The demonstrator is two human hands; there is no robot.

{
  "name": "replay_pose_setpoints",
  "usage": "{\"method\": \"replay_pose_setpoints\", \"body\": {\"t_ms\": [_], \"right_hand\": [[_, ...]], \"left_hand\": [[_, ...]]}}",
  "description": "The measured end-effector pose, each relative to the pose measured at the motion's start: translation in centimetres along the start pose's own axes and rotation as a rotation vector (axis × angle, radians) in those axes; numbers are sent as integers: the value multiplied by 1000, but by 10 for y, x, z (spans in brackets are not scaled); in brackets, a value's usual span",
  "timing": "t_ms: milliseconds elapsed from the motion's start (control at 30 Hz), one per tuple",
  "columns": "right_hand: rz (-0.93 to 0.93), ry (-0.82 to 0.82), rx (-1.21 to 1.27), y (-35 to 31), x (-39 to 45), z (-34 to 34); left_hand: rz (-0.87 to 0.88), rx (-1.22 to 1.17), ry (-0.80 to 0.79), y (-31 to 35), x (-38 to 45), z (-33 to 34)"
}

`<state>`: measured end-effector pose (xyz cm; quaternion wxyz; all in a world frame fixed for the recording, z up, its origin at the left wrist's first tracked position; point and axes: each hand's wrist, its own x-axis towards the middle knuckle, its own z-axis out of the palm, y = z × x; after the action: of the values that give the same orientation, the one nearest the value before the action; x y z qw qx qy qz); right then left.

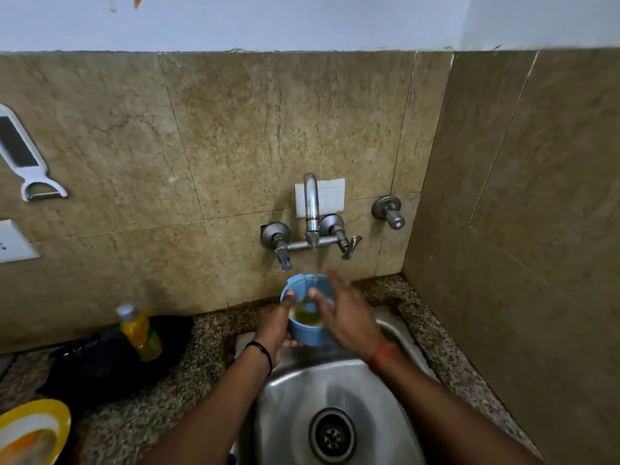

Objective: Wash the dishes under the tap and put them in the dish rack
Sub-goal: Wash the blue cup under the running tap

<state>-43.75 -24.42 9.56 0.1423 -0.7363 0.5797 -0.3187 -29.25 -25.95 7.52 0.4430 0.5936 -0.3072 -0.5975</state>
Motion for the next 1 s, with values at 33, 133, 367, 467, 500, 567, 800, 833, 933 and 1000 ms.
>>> {"method": "replay_pose_setpoints", "body": {"t_ms": [33,133,367,467,500,567,800,833,933,1000], "right_hand": [[-160,-123,-154,1,-12,4],[-265,-428,-564,15,-19,-2],[-89,-609,-397,-11,-13,12],[-11,-652,-139,-8,-11,3],[52,-604,-99,-4,-5,0],[212,-441,-35,2,8,1],[368,-648,54,-1,24,14],[395,-662,-1,1,27,12],[247,-461,-241,-7,32,8],[123,-457,-189,-20,33,15]], "left_hand": [[18,-5,15,-1,2,0],[75,57,20,-5,3,2],[151,95,31,-14,6,11],[164,69,6,-20,6,2],[139,60,-4,-22,5,2],[105,69,-26,-24,2,7],[128,117,-63,-20,0,7],[116,109,-82,-20,-1,5],[97,79,-79,-18,-2,9],[77,57,-36,-13,-1,11]]}}
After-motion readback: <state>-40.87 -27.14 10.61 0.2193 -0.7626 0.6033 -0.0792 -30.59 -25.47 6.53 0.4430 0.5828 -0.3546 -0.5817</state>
